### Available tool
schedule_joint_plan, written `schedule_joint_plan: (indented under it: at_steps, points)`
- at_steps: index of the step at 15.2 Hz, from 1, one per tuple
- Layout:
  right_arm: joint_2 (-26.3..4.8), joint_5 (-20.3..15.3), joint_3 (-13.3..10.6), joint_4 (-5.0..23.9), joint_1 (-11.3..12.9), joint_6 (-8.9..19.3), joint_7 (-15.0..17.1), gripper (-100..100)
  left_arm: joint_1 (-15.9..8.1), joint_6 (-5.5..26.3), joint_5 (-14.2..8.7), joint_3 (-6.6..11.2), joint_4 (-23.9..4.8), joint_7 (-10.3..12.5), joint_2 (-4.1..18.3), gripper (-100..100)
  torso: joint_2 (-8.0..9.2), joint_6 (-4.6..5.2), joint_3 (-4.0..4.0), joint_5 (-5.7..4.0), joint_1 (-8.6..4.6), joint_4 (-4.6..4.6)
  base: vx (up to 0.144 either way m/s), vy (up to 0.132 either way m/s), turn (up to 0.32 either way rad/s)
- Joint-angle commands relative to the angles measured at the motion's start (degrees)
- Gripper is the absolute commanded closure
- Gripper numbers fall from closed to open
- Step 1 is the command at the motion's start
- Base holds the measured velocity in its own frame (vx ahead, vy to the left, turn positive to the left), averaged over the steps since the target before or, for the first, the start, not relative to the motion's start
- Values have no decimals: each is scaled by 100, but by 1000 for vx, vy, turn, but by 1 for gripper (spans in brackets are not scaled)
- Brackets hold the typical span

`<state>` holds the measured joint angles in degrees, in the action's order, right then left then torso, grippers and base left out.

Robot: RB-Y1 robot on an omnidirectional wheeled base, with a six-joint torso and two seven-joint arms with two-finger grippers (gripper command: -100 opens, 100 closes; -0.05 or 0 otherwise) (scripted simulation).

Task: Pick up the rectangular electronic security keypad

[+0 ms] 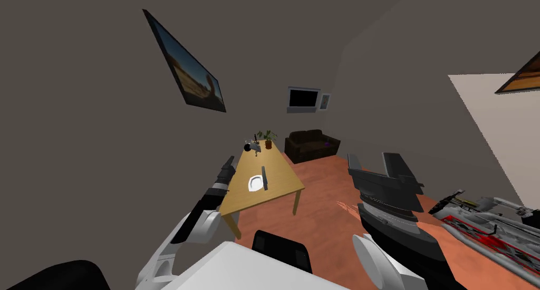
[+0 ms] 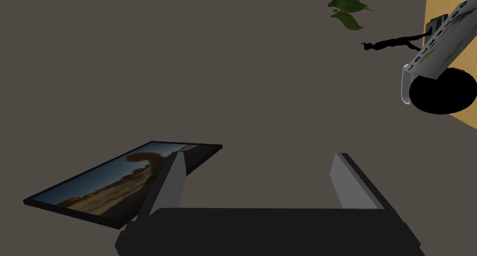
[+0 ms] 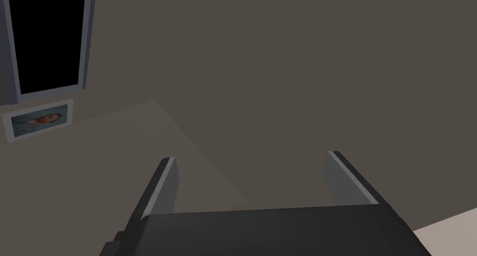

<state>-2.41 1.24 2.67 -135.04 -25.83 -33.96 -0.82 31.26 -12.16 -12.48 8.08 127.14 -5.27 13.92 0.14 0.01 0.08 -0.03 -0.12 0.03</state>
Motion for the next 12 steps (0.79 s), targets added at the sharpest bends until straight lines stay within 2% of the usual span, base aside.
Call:
schedule_joint_plan:
  at_steps: [1, 6, 12]
  points:
    - [0, 0, 0, 0, 0, 0, 0, 0, -11, 286, -112, 69, -99, -105, 110, -100, 0, 0, 0, 0, 0, 0, -35, -45, -157]
    - [0, 0, 0, 0, 0, 0, 0, 0, -13, 749, -219, 137, -183, -195, 207, -100, -1, 1, -1, 0, 1, 0, -27, -35, -120]
    - [0, 0, 1, 0, -1, 0, 0, 0, -13, 749, -219, 137, -183, -195, 207, -100, -12, -2, -7, 3, 15, -3, 1, -2, -10]
